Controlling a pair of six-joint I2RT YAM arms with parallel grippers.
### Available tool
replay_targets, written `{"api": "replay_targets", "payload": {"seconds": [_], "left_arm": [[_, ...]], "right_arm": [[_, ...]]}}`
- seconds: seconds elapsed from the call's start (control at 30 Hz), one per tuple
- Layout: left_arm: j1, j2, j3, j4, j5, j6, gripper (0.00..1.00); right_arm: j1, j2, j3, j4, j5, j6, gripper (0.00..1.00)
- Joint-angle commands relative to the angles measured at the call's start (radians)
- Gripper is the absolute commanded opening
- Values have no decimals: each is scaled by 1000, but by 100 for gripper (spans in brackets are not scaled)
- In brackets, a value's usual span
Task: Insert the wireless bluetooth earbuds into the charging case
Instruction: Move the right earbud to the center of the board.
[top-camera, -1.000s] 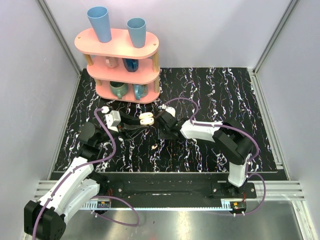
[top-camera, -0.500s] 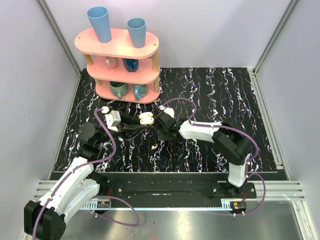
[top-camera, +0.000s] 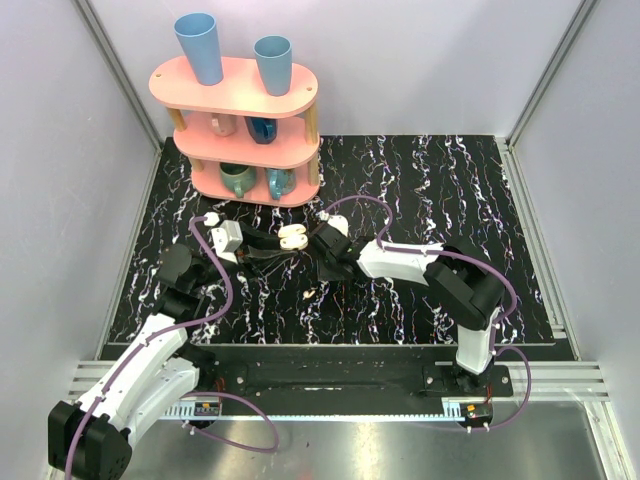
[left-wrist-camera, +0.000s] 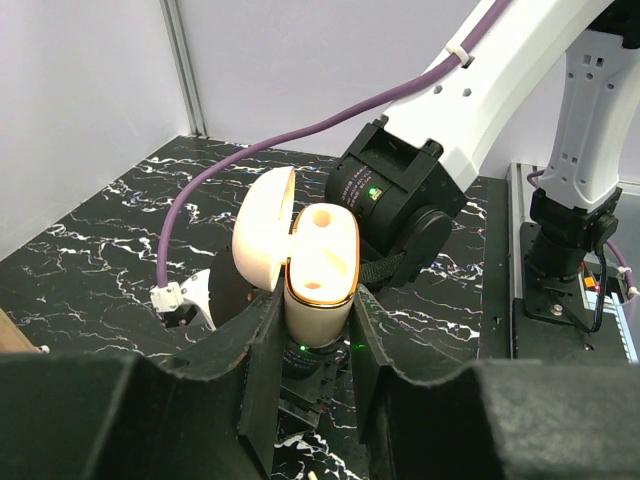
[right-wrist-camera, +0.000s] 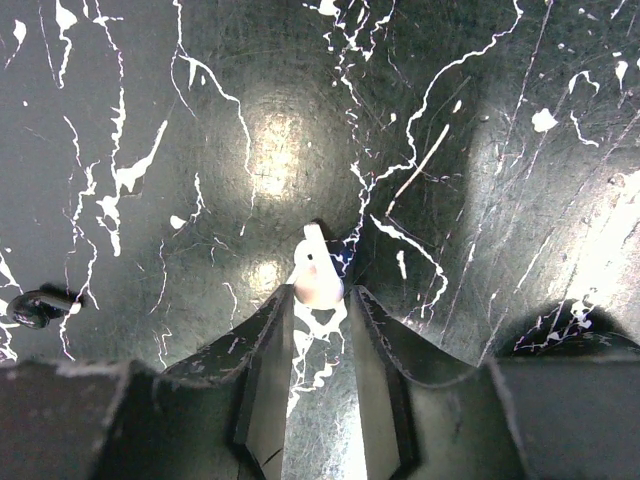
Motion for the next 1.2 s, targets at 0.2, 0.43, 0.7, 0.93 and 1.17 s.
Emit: {"api": "replay_targets", "payload": {"seconds": [0.2, 0.43, 0.7, 0.93, 1.17], "left_arm": [[6, -19, 9, 25, -20, 10, 0], [6, -24, 9, 22, -23, 13, 0], [6, -19, 13, 8, -29, 21, 0], [5, -19, 18, -11, -42, 30, 0], [6, -12, 47, -88, -57, 57, 0]], "right_arm": [[10, 35, 25, -37, 26, -16, 36], [10, 35, 21, -38, 27, -18, 30], [8, -59, -4, -37, 37, -113, 18], [8, -221, -41, -75, 57, -237, 14], [-8, -518, -58, -176, 14, -474, 13]]}}
